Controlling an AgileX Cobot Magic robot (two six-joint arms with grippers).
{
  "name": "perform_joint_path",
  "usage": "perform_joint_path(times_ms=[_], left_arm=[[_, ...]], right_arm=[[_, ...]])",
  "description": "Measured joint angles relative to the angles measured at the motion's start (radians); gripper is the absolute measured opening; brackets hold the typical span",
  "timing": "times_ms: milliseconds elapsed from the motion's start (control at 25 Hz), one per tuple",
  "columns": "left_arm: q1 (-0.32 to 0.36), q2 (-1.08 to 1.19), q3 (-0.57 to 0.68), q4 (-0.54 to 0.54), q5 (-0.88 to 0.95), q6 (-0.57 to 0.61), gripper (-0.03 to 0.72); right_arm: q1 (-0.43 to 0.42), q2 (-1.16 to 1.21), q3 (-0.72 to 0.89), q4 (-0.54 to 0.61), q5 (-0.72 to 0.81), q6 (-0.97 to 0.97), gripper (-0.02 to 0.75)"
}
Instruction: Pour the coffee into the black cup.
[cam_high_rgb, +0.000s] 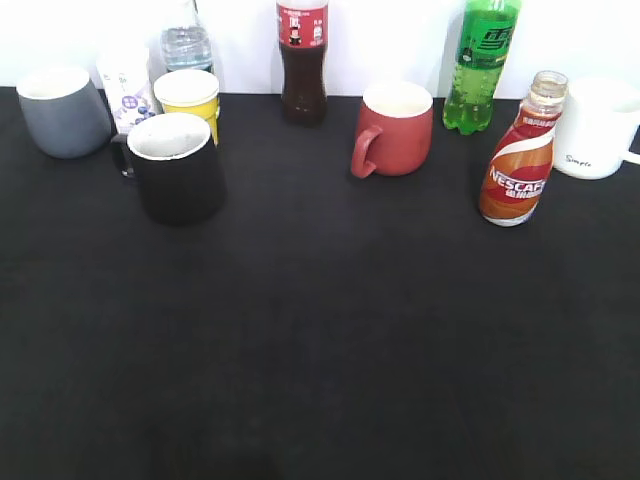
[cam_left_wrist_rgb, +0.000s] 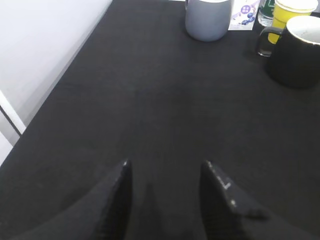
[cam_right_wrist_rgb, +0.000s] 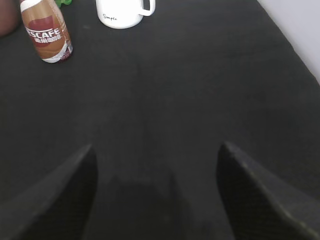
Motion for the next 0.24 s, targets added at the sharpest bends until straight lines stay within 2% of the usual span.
perform_joint_path(times_ms=[240], left_arm=[[0.000, 0.000, 0.000, 0.000, 0.000, 0.000, 0.288]], right_arm=[[0.000, -0.001, 0.000, 0.000, 0.000, 0.000, 0.577]])
